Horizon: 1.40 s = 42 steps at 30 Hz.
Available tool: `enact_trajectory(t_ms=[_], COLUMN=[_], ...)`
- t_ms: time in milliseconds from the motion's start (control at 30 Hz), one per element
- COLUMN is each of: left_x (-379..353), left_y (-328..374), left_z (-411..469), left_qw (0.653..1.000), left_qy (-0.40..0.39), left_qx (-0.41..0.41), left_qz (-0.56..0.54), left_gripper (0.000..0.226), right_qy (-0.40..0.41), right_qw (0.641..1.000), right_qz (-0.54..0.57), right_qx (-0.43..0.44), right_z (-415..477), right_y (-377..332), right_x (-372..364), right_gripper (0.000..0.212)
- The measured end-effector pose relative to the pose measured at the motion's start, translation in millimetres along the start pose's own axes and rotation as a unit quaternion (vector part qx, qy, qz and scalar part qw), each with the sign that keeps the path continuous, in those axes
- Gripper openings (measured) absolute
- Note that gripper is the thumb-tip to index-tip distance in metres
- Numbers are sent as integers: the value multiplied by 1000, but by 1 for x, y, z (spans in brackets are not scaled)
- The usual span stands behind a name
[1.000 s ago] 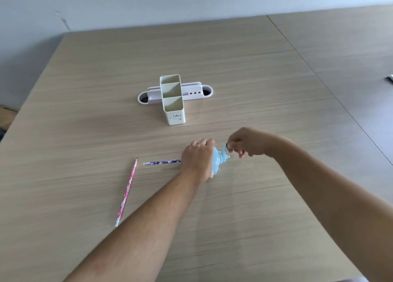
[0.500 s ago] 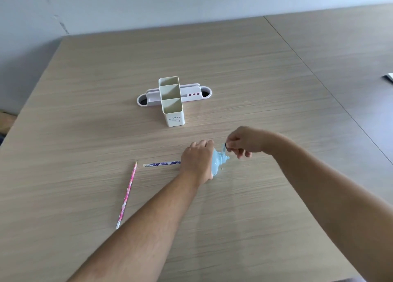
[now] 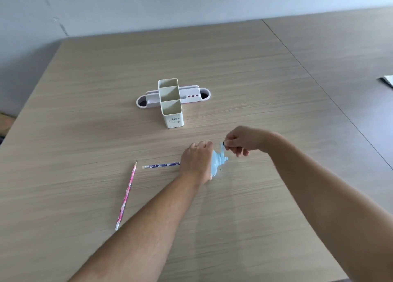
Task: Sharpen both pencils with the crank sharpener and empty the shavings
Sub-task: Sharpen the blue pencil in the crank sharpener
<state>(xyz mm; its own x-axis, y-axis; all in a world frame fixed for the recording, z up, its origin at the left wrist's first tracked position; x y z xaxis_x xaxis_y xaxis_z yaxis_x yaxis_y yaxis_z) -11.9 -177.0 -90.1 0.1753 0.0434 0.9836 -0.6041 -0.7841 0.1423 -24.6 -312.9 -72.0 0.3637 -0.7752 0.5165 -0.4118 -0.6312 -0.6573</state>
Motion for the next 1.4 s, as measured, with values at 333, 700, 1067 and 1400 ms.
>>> enact_trajectory(t_ms=[333,700,1067,1400], left_x=[-3,24,30,26], left_y=[-2,-8,-72,-69], left_z=[4,-11,-37,-33], left_qw=[1000,999,996,993], left_qy=[-3,-29,-52,5], left_qx=[23,-21,50,-25], left_qz=[-10,-17,50,118], left_gripper=[72,111,42,15], right_qy=[-75,-29,81,128], right_qw=[988,984,951,948], right_qz=[-100,-152,-273,-268], right_qx=[-89,-84,117,117], right_z=[-1,-33,-21,-7], right_y=[48,34,-66,-64], right_x=[-67,-19,-48,-62], right_gripper=[31,39,62,70])
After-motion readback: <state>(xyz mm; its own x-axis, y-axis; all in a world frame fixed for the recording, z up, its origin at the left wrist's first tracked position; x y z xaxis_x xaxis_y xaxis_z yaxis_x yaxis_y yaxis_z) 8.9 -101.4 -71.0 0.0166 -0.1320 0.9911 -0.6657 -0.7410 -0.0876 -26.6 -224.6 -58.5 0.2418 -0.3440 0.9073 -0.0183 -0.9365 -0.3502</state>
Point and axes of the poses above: each hand's wrist, its own z-axis towards the middle knuckle, its own x-axis out of the back of the hand, y = z × x, the point moved 6 cm from there along z, towards the middle knuckle, and after that the axes turned 1 degree about x, right-handed, at the moved point
